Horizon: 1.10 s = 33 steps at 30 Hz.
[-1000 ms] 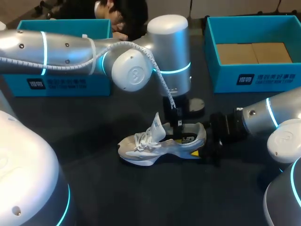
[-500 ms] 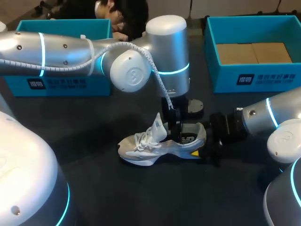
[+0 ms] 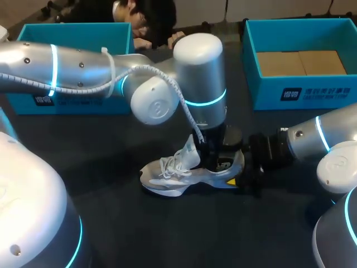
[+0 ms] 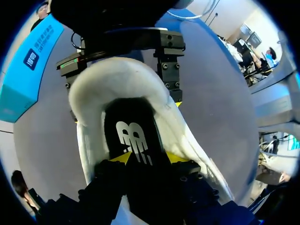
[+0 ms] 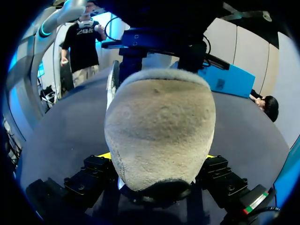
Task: Take the shoe out of the shoebox, open the shoe tongue, remove and reinsert the insole, then place the shoe into the shoebox
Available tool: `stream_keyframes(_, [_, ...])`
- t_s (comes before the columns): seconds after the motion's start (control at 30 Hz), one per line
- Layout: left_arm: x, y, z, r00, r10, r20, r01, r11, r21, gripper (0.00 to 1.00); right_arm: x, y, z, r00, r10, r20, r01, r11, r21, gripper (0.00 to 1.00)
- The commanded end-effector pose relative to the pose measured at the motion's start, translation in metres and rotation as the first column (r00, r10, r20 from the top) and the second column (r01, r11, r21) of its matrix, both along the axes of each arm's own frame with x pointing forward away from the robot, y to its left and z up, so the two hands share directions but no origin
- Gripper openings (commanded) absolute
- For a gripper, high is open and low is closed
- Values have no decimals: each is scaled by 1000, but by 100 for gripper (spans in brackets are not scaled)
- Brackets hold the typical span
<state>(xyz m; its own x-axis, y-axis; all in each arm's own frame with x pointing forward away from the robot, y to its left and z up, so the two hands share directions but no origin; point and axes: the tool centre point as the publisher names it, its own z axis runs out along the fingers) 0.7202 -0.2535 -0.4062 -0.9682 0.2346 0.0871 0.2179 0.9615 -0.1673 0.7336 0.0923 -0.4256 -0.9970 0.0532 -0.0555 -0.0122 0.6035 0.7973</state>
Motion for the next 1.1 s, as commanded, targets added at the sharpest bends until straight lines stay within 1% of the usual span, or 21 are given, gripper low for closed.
stream_keyframes(0.03, [3, 2, -15, 999, 2, 35, -3, 1000, 10, 42, -2, 1, 0, 1000, -2, 2, 2, 1000, -3, 0])
stream_keyframes(0.1, [7, 1, -20, 997, -7, 76, 6, 1000, 16, 40, -2, 1, 0, 1000, -2, 2, 2, 1000, -3, 0])
stream_keyframes(0.17, [9, 0, -22, 996, -22, 86, 21, 1000, 12, 31, -2, 1, 0, 1000, -2, 2, 2, 1000, -3, 0])
stream_keyframes(0.23, [11, 0, -24, 995, -31, 90, 29, 999, 16, 7, -2, 1, 0, 1000, -2, 2, 2, 1000, -3, 0])
stream_keyframes(0.27, [12, 0, -25, 995, -33, 93, 32, 999, 15, 2, -2, 1, 0, 1000, -2, 2, 2, 1000, -3, 0])
stream_keyframes(0.3, [13, 1, -25, 995, -35, 95, 34, 999, 16, 0, -2, 1, 0, 1000, -2, 2, 2, 1000, -3, 0])
stream_keyframes(0.47, [16, 6, -17, 997, -31, 77, 31, 1000, 1, 0, -2, 1, 0, 1000, -2, 2, 2, 1000, -3, 0])
stream_keyframes(0.6, [18, 9, 7, 997, -29, 77, 30, 999, -12, 0, -2, 1, 0, 1000, -2, 2, 2, 1000, -3, 0])
stream_keyframes(0.63, [18, 9, 9, 997, -32, 76, 33, 999, -14, 0, -2, 1, 0, 1000, -2, 2, 2, 1000, -3, 0])
stream_keyframes(0.67, [19, 9, 18, 996, -34, 80, 36, 999, -21, 0, -2, 1, 0, 1000, -2, 2, 2, 1000, -3, 0])
stream_keyframes(0.7, [19, 9, 18, 996, -34, 80, 36, 999, -21, 0, -2, 1, 0, 1000, -2, 2, 2, 1000, -3, 0])
stream_keyframes(0.73, [19, 10, 24, 996, -34, 79, 36, 999, -22, 0, -2, 1, 0, 1000, -2, 2, 2, 1000, -3, 0])
stream_keyframes(0.8, [19, 11, 35, 998, -35, 57, 36, 999, -13, 0, -2, 1, 0, 1000, -2, 2, 2, 1000, -3, 0])
stream_keyframes(0.9, [18, 12, 45, 999, -48, 21, 48, 999, 22, 0, -2, 1, 0, 1000, -2, 2, 2, 1000, -3, 0])
stream_keyframes(1.1, [17, 16, 58, 998, -60, -2, 60, 998, 15, 0, -2, 1, 0, 1000, -2, 2, 2, 1000, -3, 0])
